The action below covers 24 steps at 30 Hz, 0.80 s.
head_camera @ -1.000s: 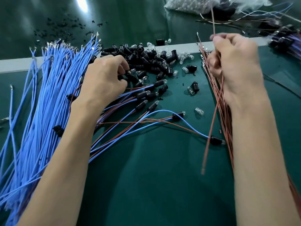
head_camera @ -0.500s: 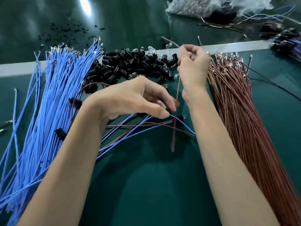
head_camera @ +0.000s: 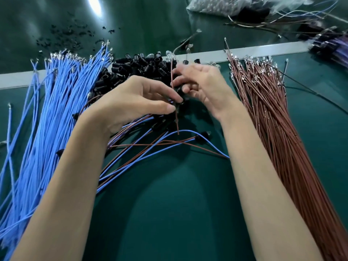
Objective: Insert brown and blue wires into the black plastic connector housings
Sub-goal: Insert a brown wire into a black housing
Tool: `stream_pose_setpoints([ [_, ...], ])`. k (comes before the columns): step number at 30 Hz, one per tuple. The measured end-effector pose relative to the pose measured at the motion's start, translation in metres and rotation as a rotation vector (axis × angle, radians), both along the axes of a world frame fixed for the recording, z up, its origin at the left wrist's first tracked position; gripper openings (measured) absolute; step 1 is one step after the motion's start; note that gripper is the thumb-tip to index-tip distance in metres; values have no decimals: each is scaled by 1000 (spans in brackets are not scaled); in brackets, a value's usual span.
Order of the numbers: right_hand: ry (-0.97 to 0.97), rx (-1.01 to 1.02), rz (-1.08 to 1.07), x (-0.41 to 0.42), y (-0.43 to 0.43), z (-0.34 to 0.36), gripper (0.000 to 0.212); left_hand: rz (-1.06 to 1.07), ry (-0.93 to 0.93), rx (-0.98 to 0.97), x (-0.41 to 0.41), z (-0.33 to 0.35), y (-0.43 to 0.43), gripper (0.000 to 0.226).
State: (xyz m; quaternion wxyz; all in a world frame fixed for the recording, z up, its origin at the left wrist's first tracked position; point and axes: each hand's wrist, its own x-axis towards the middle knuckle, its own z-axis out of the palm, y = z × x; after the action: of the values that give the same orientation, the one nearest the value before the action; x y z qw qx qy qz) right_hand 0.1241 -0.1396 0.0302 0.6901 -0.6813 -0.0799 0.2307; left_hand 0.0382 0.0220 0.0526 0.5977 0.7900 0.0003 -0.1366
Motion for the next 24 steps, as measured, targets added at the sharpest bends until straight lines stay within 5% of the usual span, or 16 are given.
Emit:
stream_pose_setpoints([
  [7, -186, -110, 256, -7, -5, 2, 4, 93, -29, -15, 0, -2, -4, 23],
  [11, -189, -97, 166, -7, -1, 4, 12, 141, -47, -46, 1, -3, -4, 17],
  [16, -58, 157, -68, -2, 4, 7, 15, 240, -63, -56, 3, -8, 2, 12],
  [24, -195, 248, -89, -4, 1, 6, 29, 317, -126, -143, 6, -10, 4, 12],
])
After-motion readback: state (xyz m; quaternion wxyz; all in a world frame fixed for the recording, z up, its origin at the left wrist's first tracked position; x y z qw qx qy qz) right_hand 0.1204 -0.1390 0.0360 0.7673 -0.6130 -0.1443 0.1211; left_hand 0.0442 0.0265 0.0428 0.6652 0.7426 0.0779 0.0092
